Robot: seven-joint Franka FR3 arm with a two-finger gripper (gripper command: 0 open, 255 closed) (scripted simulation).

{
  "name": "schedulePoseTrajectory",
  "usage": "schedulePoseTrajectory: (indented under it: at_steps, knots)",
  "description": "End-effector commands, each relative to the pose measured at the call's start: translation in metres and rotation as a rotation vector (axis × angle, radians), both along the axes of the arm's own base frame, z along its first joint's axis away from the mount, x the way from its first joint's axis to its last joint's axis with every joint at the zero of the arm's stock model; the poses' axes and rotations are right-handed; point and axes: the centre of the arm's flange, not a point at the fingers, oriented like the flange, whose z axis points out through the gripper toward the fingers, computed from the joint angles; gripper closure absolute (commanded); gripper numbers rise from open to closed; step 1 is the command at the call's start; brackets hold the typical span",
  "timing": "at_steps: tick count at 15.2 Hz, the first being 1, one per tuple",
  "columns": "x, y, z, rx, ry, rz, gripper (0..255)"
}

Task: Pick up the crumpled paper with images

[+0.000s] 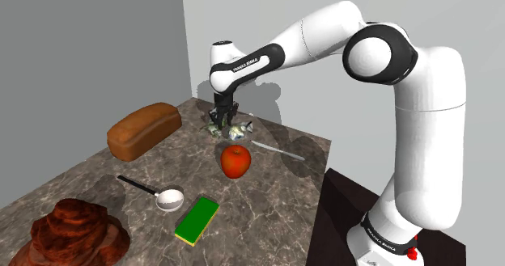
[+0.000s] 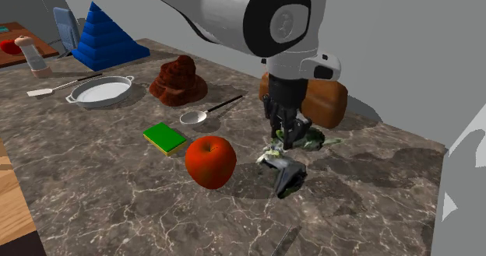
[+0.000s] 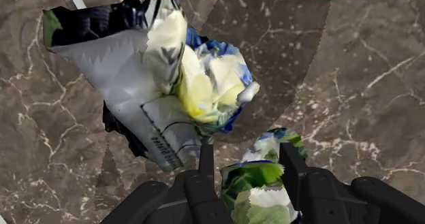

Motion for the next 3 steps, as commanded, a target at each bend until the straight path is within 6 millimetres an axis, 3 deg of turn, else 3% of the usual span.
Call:
schedulePoseTrajectory:
  at_steps: [1, 3]
  knots:
    - [-0.0005, 0.0004, 0.0112, 0.000, 0.000, 0.000, 255]
    - [-0.0005, 0.0004, 0.0120, 0.000, 0.000, 0.000, 255]
